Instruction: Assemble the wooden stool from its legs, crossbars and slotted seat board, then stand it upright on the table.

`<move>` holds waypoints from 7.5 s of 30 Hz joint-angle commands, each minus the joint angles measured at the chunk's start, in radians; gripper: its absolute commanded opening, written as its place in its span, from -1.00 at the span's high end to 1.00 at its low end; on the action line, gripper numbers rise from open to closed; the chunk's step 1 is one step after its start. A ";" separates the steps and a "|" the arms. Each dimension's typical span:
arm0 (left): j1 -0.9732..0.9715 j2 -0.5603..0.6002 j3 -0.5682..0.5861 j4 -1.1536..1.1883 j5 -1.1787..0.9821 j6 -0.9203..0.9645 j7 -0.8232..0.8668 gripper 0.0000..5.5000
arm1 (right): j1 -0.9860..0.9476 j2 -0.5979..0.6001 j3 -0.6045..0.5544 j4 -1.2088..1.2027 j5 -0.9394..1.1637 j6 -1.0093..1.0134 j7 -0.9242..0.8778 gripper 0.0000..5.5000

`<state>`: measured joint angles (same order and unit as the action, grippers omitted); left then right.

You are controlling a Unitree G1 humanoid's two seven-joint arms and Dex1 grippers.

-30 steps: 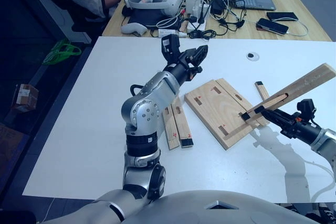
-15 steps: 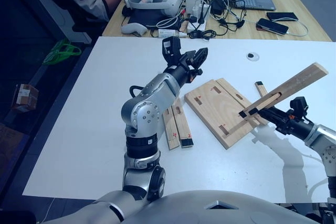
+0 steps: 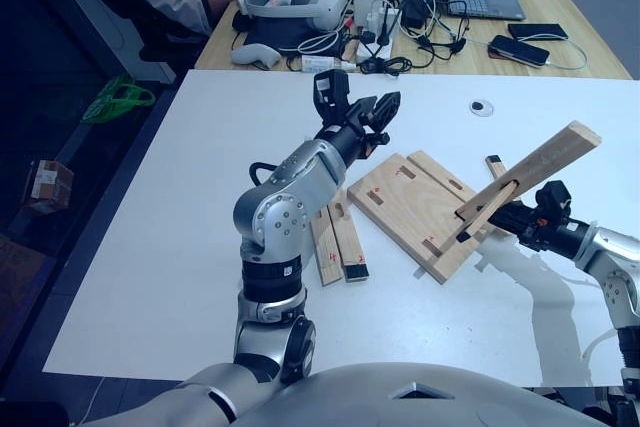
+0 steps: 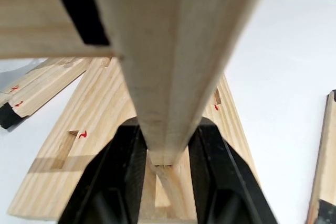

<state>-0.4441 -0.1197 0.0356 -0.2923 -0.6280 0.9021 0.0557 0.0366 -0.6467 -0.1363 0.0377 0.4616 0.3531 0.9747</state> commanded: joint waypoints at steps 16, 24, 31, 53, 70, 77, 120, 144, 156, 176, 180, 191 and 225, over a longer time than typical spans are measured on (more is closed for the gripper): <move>0.001 -0.008 -0.007 0.008 0.020 -0.006 -0.003 0.18 | -0.022 0.004 0.007 0.023 -0.043 -0.009 -0.046 0.36; 0.000 -0.007 -0.004 0.008 0.020 -0.007 -0.002 0.18 | -0.003 -0.040 -0.019 -0.020 -0.003 0.048 -0.009 -0.09; 0.008 -0.008 0.003 0.006 0.023 -0.016 0.003 0.18 | 0.022 -0.209 -0.143 -0.055 0.142 0.222 0.163 -0.09; -0.008 0.000 -0.003 0.024 0.024 -0.019 -0.017 0.18 | -0.891 0.009 -0.179 0.158 0.325 0.548 -0.447 -0.09; 0.007 -0.013 -0.004 0.017 0.027 -0.024 -0.005 0.18 | -0.605 0.018 -0.208 -0.062 0.393 0.766 -0.427 -0.09; 0.005 -0.012 -0.004 0.019 0.028 -0.024 -0.007 0.18 | -0.477 0.092 -0.145 -0.130 0.384 0.772 -0.458 -0.09; 0.031 0.000 -0.005 -0.015 0.037 -0.005 -0.015 0.18 | -0.253 -0.084 -0.141 -0.436 0.801 0.918 -0.507 -0.09; 0.041 0.018 0.014 -0.027 0.032 0.006 -0.014 0.18 | -0.289 -0.204 -0.211 -0.565 1.289 0.879 -0.510 -0.09; 0.030 0.048 0.045 -0.033 0.030 0.035 -0.012 0.18 | 0.195 -0.670 0.111 -0.668 0.280 0.433 0.224 -0.09; -0.028 0.130 0.067 -0.007 0.037 0.077 -0.038 0.18 | -0.073 -0.315 0.336 -0.156 -0.126 0.320 0.098 -0.09; -0.040 0.154 0.079 0.002 0.036 0.087 -0.044 0.18 | -0.141 -0.218 0.358 -0.074 -0.185 0.315 0.008 -0.09; 0.037 0.290 0.067 -0.068 0.046 0.253 -0.066 0.18 | -0.229 -0.046 0.339 0.002 -0.222 0.334 -0.146 -0.09; 0.275 0.358 0.086 -0.313 -0.409 0.712 0.085 -0.14 | -0.294 0.561 0.046 -0.609 0.376 0.609 -0.660 -0.10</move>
<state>-0.1496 0.2549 0.1299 -0.6333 -1.0168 1.6027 0.0924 -0.2135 -0.1388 -0.0549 -0.5863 0.7954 0.9888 0.3631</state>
